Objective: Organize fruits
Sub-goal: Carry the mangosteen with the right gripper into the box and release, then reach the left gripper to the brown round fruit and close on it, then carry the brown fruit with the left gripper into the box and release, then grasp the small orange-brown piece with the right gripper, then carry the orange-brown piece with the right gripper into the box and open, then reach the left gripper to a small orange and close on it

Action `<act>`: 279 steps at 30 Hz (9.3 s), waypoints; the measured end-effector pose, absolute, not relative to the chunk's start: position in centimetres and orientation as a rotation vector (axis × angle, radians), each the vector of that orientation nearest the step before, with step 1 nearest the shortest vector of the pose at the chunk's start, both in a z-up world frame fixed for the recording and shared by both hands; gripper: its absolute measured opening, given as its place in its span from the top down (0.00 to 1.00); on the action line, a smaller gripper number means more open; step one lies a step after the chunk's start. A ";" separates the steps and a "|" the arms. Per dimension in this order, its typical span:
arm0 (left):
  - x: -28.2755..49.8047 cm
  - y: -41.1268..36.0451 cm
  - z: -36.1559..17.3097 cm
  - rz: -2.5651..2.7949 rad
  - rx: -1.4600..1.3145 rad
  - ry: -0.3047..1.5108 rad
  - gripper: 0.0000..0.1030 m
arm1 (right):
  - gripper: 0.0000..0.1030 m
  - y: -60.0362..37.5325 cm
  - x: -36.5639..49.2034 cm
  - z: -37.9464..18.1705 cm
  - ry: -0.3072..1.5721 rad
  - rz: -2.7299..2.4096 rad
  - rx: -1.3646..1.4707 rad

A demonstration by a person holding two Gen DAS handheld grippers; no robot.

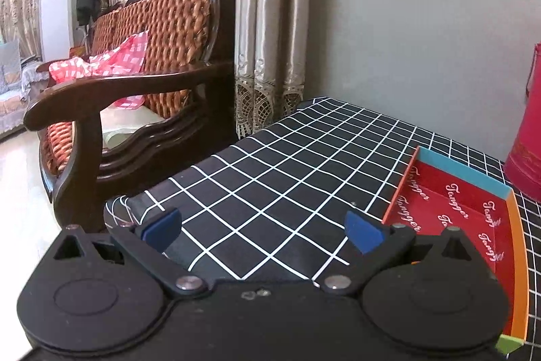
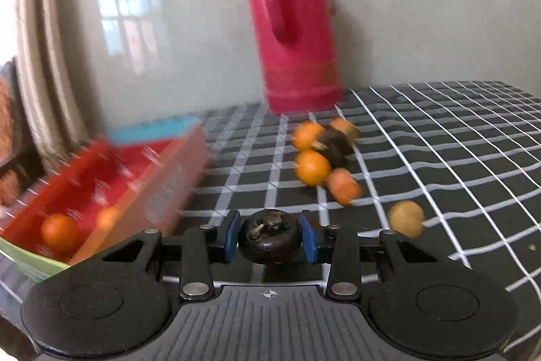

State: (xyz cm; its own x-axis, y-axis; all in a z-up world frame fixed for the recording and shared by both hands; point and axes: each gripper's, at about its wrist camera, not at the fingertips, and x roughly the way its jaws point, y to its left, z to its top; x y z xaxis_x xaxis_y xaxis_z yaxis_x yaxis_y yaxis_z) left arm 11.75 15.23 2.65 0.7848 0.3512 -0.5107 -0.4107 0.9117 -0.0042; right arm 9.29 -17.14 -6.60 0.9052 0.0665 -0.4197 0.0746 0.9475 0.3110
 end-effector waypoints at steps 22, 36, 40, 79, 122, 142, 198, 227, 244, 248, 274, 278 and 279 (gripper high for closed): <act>11.2 19.2 2.2 0.525 -0.154 0.565 0.06 | 0.62 -8.8 9.4 -4.2 0.323 0.384 0.256; 11.5 18.1 2.3 0.501 -0.145 0.563 0.06 | 0.00 -9.6 6.5 -2.9 0.182 0.279 0.187; 11.6 16.0 2.5 0.464 -0.111 0.547 0.06 | 0.00 -11.2 6.0 -2.6 0.168 0.097 0.151; 10.0 -18.9 -6.4 -0.441 0.273 0.535 0.59 | 0.00 -33.5 -2.1 -4.9 0.264 -1.150 0.070; 11.4 -7.6 -0.9 -0.186 0.149 0.438 0.85 | 0.00 -25.5 2.8 -4.5 0.298 -0.790 0.054; 15.0 0.7 -0.9 0.092 0.065 0.604 0.75 | 0.00 -19.9 6.1 -5.0 0.356 -0.515 0.067; 14.2 12.0 1.7 0.350 -0.161 0.582 0.06 | 0.78 -21.4 12.2 -5.1 0.389 0.049 0.260; 13.4 16.3 1.5 0.454 -0.180 0.599 0.06 | 0.06 -12.0 10.3 -3.0 0.327 0.356 0.244; 13.9 10.9 1.3 0.360 -0.118 0.595 0.06 | 0.00 -25.7 8.3 -2.7 0.304 -0.197 0.561; 14.1 7.8 0.9 0.306 -0.081 0.587 0.06 | 0.00 -27.7 7.2 -3.0 0.313 -0.401 0.484; 14.5 -15.0 -3.9 -0.210 0.290 0.467 0.22 | 0.00 -34.4 4.7 -5.1 0.380 -0.655 0.391; 15.4 -16.3 -4.6 -0.231 0.316 0.473 0.28 | 0.00 -35.4 4.5 -5.2 0.383 -0.658 0.422; 15.5 -16.6 -4.7 -0.228 0.323 0.468 0.28 | 0.00 -35.6 4.4 -5.2 0.384 -0.658 0.435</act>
State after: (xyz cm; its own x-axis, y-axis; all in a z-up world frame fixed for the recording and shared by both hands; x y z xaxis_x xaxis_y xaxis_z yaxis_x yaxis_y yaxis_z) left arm 15.53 -16.63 -4.74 0.8686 -0.1404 -0.4752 0.2869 0.9244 0.2513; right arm 4.42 -35.62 -5.24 0.7283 -0.4982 -0.4705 0.6547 0.7087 0.2629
